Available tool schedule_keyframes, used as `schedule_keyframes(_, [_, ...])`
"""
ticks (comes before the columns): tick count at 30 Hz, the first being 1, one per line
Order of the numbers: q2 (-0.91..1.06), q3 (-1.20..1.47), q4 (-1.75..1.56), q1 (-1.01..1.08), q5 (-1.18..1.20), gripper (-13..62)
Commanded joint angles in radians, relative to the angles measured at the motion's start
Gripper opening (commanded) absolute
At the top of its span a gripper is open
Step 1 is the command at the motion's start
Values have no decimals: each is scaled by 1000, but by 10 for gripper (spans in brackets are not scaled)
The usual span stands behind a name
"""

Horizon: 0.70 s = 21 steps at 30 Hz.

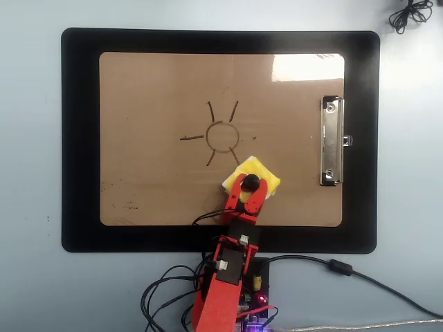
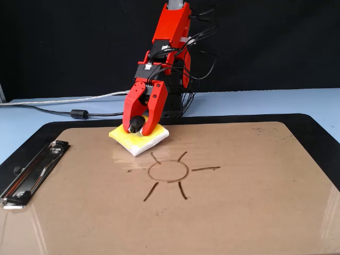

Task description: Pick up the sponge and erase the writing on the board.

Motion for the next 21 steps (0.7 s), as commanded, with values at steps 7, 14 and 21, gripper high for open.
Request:
schedule_keyframes(7, [-480, -310, -238, -152, -166, -79])
schedule_keyframes(14, [5, 21, -137, -152, -163, -79])
schedule_keyframes(21, [55, 8, -11, -156, -156, -80])
